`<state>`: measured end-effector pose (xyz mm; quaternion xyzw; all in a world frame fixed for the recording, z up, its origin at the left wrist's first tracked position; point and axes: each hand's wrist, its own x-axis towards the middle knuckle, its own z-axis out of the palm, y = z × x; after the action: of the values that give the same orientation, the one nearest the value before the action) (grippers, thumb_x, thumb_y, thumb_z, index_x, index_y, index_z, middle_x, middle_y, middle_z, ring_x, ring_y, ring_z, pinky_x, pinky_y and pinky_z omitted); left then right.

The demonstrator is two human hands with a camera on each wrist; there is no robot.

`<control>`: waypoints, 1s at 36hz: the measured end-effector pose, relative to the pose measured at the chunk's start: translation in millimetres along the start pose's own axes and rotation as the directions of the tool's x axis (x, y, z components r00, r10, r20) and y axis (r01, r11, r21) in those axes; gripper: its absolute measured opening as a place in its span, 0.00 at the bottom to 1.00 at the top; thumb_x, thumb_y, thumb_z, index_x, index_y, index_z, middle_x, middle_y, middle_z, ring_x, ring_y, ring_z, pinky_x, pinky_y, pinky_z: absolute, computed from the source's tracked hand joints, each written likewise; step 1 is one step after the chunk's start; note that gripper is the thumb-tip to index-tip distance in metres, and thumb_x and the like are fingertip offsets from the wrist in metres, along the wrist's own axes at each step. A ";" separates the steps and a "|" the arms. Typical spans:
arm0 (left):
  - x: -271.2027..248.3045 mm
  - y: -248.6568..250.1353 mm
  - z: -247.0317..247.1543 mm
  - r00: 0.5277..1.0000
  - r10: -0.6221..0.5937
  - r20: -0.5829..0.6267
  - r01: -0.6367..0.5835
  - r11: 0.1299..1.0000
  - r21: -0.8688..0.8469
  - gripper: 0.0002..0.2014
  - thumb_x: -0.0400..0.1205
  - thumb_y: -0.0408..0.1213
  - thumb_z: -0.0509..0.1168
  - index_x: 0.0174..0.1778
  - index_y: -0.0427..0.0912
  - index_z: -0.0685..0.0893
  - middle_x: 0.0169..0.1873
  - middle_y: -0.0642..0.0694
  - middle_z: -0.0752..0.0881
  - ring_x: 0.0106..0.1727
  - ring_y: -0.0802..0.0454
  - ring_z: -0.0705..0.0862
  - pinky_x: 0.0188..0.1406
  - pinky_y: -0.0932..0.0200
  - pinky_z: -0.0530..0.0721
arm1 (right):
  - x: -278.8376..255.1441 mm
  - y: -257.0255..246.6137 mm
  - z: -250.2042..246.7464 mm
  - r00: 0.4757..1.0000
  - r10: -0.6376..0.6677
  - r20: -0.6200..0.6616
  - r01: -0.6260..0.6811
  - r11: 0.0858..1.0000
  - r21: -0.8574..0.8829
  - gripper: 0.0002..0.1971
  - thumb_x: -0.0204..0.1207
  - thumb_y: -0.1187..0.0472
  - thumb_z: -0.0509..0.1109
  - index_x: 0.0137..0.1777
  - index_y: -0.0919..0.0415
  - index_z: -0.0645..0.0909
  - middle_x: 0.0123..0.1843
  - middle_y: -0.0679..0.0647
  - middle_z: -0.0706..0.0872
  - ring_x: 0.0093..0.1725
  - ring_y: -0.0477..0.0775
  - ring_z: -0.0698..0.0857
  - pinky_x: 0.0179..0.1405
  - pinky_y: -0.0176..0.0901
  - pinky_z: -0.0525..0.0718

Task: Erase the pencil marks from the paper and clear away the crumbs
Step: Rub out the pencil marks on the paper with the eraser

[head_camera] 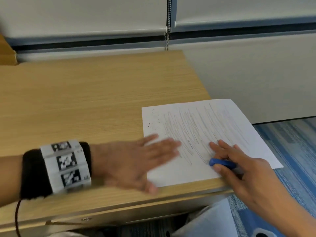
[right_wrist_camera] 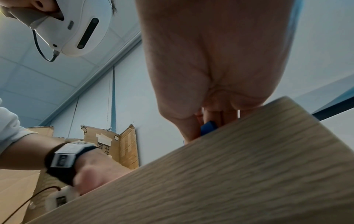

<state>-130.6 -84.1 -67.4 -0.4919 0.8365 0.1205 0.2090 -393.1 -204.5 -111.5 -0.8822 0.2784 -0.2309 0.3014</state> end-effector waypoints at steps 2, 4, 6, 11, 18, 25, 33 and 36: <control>-4.7 -22.7 -6.9 0.985 -0.156 0.080 0.160 0.986 -0.049 0.44 0.77 0.69 0.28 0.78 0.42 0.21 0.78 0.44 0.20 0.78 0.57 0.20 0.82 0.45 0.34 | 0.0 -0.7 -0.2 1.000 -0.001 0.015 0.001 1.000 -0.006 0.23 0.69 0.52 0.68 0.63 0.31 0.72 0.54 0.09 0.74 0.68 0.15 0.63 0.74 0.19 0.52; -7.6 -42.0 -10.3 0.949 -0.270 0.160 0.279 0.959 -0.037 0.44 0.77 0.70 0.28 0.78 0.42 0.20 0.77 0.45 0.19 0.78 0.57 0.20 0.83 0.49 0.35 | 0.4 -1.1 -0.9 0.999 -0.011 0.035 0.011 1.000 -0.003 0.21 0.70 0.52 0.67 0.63 0.34 0.74 0.58 0.14 0.77 0.71 0.21 0.66 0.75 0.22 0.53; -6.4 -49.1 -15.3 0.925 -0.321 0.201 0.331 0.943 -0.017 0.44 0.77 0.69 0.29 0.78 0.42 0.21 0.77 0.45 0.19 0.78 0.56 0.21 0.83 0.51 0.36 | 0.7 -1.4 -1.1 0.999 0.018 0.049 -0.018 1.000 0.000 0.20 0.70 0.50 0.67 0.63 0.36 0.76 0.65 0.29 0.82 0.75 0.34 0.69 0.77 0.26 0.53; 15.0 -7.2 -21.3 0.985 -0.105 0.137 0.100 0.994 0.044 0.46 0.76 0.71 0.31 0.79 0.44 0.22 0.78 0.44 0.21 0.79 0.53 0.21 0.81 0.46 0.29 | -0.2 0.3 -0.4 0.996 0.071 0.051 -0.070 0.997 -0.025 0.21 0.67 0.47 0.66 0.61 0.26 0.74 0.70 0.39 0.79 0.80 0.46 0.64 0.73 0.22 0.47; 25.4 -17.6 -22.8 0.985 -0.144 0.090 0.150 0.987 -0.063 0.45 0.78 0.70 0.32 0.79 0.43 0.22 0.78 0.46 0.21 0.79 0.56 0.21 0.81 0.48 0.29 | -1.0 6.6 -0.2 0.995 0.068 0.078 -0.064 0.997 -0.049 0.21 0.70 0.44 0.64 0.65 0.31 0.74 0.69 0.38 0.81 0.80 0.47 0.66 0.77 0.30 0.48; 9.3 -69.2 -24.6 0.883 -0.422 0.206 0.445 0.892 -0.077 0.48 0.72 0.71 0.26 0.78 0.40 0.22 0.78 0.44 0.21 0.81 0.53 0.25 0.83 0.51 0.34 | 2.8 2.5 0.4 0.997 0.067 0.041 -0.065 0.997 -0.038 0.26 0.74 0.43 0.66 0.58 0.06 0.59 0.69 0.29 0.77 0.77 0.36 0.66 0.74 0.20 0.49; 24.5 -28.4 -22.6 0.975 -0.193 0.107 0.198 0.980 -0.033 0.42 0.80 0.69 0.32 0.79 0.46 0.21 0.78 0.47 0.20 0.79 0.55 0.21 0.80 0.52 0.27 | 2.9 1.0 -2.1 0.994 0.074 0.079 -0.066 0.993 -0.099 0.22 0.67 0.44 0.64 0.57 0.14 0.68 0.71 0.36 0.77 0.79 0.44 0.63 0.72 0.21 0.50; 16.1 -50.9 -27.4 0.924 -0.342 0.170 0.352 0.936 -0.028 0.44 0.77 0.71 0.29 0.78 0.43 0.21 0.79 0.45 0.22 0.80 0.53 0.24 0.82 0.49 0.30 | 2.6 0.8 -2.5 0.991 0.096 0.096 -0.087 0.992 -0.091 0.23 0.70 0.47 0.68 0.59 0.18 0.66 0.71 0.36 0.75 0.79 0.44 0.62 0.73 0.24 0.52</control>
<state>-99.4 -132.5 -50.6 -0.6266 0.7126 0.1452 0.2801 -392.9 -207.7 -109.7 -0.8912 0.3130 -0.1599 0.2867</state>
